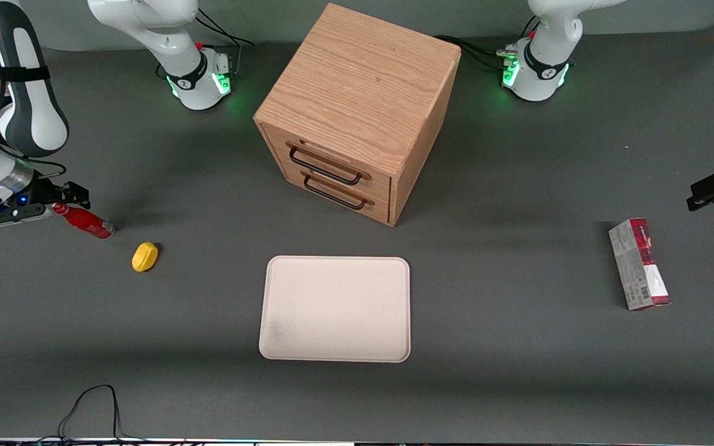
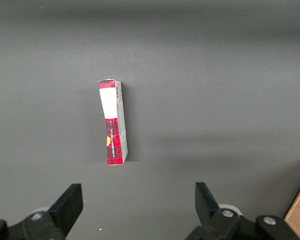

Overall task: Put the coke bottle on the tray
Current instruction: 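Lower the right gripper and close it around the bottle's cap end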

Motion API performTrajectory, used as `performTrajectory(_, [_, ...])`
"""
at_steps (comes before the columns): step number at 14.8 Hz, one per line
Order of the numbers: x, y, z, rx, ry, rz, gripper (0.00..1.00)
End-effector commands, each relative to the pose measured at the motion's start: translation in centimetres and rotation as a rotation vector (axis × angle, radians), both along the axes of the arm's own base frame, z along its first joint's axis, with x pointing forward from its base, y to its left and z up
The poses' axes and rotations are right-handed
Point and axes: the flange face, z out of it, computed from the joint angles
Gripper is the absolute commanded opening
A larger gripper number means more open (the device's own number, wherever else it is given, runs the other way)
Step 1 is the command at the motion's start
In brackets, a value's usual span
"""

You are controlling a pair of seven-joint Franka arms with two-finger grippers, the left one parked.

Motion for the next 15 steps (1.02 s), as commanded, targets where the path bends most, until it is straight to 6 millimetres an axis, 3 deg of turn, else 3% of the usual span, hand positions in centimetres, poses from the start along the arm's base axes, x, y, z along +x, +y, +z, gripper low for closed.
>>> performTrajectory(1, [-0.3,-0.7,-0.4,-0.012,-0.005,0.021,0.98])
performTrajectory(6, [-0.5,-1.0,-0.9,-0.007,0.013,0.013,0.0])
performTrajectory(11, [0.6,-0.7,0.9,-0.004,-0.009,-0.03,0.0])
performTrajectory(13, [2.6,0.2,3.6,0.012,0.028,-0.065,0.0])
performTrajectory(15, [5.2,1.9,7.6,0.016,0.041,-0.105,0.0])
